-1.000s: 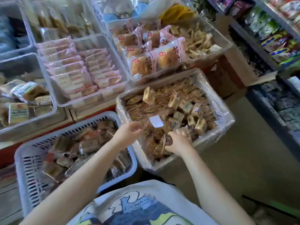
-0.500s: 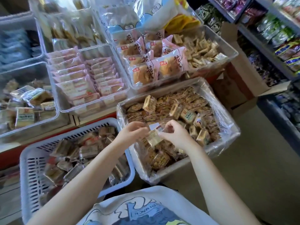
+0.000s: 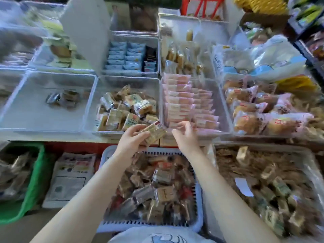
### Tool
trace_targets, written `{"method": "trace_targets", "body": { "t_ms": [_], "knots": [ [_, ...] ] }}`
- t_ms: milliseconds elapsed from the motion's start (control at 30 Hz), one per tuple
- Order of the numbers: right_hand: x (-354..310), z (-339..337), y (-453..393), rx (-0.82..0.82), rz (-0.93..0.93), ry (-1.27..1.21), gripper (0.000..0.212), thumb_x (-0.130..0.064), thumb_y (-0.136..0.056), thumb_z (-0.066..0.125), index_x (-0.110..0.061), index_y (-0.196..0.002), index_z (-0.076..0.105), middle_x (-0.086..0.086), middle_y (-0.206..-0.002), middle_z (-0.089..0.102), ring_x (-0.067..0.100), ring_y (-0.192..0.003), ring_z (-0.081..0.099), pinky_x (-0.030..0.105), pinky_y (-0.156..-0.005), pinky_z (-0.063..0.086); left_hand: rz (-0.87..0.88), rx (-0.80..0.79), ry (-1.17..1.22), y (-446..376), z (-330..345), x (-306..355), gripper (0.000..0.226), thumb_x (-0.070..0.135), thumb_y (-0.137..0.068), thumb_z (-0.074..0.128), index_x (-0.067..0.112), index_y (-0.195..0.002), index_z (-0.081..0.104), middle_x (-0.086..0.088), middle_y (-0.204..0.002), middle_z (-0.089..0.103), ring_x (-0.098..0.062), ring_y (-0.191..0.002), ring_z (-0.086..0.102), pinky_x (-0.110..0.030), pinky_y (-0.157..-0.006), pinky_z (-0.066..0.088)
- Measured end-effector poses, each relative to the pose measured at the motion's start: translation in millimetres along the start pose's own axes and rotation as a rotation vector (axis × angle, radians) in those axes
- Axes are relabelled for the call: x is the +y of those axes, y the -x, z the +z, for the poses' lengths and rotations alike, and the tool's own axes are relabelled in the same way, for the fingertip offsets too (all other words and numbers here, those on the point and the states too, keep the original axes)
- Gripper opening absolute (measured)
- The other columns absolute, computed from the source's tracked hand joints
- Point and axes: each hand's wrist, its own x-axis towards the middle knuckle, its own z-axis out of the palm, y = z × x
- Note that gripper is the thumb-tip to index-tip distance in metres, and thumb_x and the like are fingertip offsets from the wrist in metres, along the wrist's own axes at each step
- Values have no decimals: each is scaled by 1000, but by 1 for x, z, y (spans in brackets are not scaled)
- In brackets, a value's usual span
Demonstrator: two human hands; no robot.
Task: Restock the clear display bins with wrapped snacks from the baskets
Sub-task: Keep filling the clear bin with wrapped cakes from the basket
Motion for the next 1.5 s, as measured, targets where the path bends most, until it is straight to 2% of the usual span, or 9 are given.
{"method": "trace_targets", "body": {
  "t_ms": [200, 333, 433, 567, 700, 833, 1000, 1267, 1500],
  "knots": [
    [-13, 112, -57, -51, -246, 716, 50, -31, -96, 46, -14, -143, 38, 10, -158, 29, 27, -149, 17, 45, -118, 23, 178, 205, -60, -53, -85, 31, 24, 10, -87, 72, 26, -104, 70, -8, -95, 71, -21, -70, 69, -42, -70, 62],
    [5, 133, -61, 40, -310, 872, 55, -29, -88, 36, -15, -140, 43, 11, -155, 39, 32, -152, 10, 52, -121, 15, 235, 262, -54, -99, -108, 49, 26, 6, -90, 67, 18, -113, 64, -12, -107, 67, -17, -69, 70, -32, -62, 61],
    [11, 134, -67, 47, -330, 926, 57, -30, -90, 34, -13, -144, 43, 12, -153, 42, 33, -152, 11, 52, -121, 15, 189, 311, -170, -135, -115, 58, 41, 19, -83, 64, 34, -121, 59, 2, -110, 65, -24, -77, 71, -48, -70, 62],
    [13, 135, -68, 59, -341, 948, 58, -32, -92, 30, -13, -145, 42, 11, -153, 42, 33, -153, 10, 51, -122, 14, 32, 267, -272, -156, -111, 60, 53, 21, -88, 59, 23, -141, 49, 10, -101, 61, -10, -77, 63, -40, -72, 60],
    [12, 135, -69, 21, -344, 928, 58, -32, -94, 34, -14, -148, 37, 11, -157, 35, 31, -153, 5, 51, -122, 10, 181, 333, -421, -135, -104, 54, 41, 22, -87, 56, 17, -127, 57, -1, -127, 51, -12, -99, 56, -33, -86, 50],
    [3, 124, -62, -6, -310, 681, 65, -27, -95, 48, -19, -155, 24, 7, -166, 8, 23, -154, 1, 45, -124, 9, 332, 162, -459, -85, -83, 35, 18, 20, -92, 57, 23, -109, 64, 5, -111, 63, -9, -97, 61, -30, -85, 51],
    [34, 70, -2, 239, -378, 493, 41, -13, -89, 55, -7, -129, 55, 16, -142, 46, 32, -130, 46, 43, -105, 42, 224, -101, -655, -39, -35, -6, 14, 27, -94, 56, 27, -101, 68, 10, -95, 68, -10, -90, 63, -26, -73, 48],
    [171, -90, 95, 439, 12, 567, 10, -7, -87, 57, -9, -91, 66, 9, -97, 59, 31, -92, 56, 37, -73, 44, 209, -495, -1004, 27, 119, -68, 23, 35, -101, 51, 27, -117, 64, 7, -107, 70, -14, -89, 66, -26, -64, 50],
    [269, -207, 144, 466, 569, 718, 55, -37, -89, 66, -13, -134, 45, 17, -131, 50, 35, -120, 49, 43, -94, 44, 275, -652, -1241, 74, 235, -106, 13, 27, -98, 51, 25, -102, 64, 1, -97, 67, -18, -80, 63, -34, -66, 47]
  ]
}}
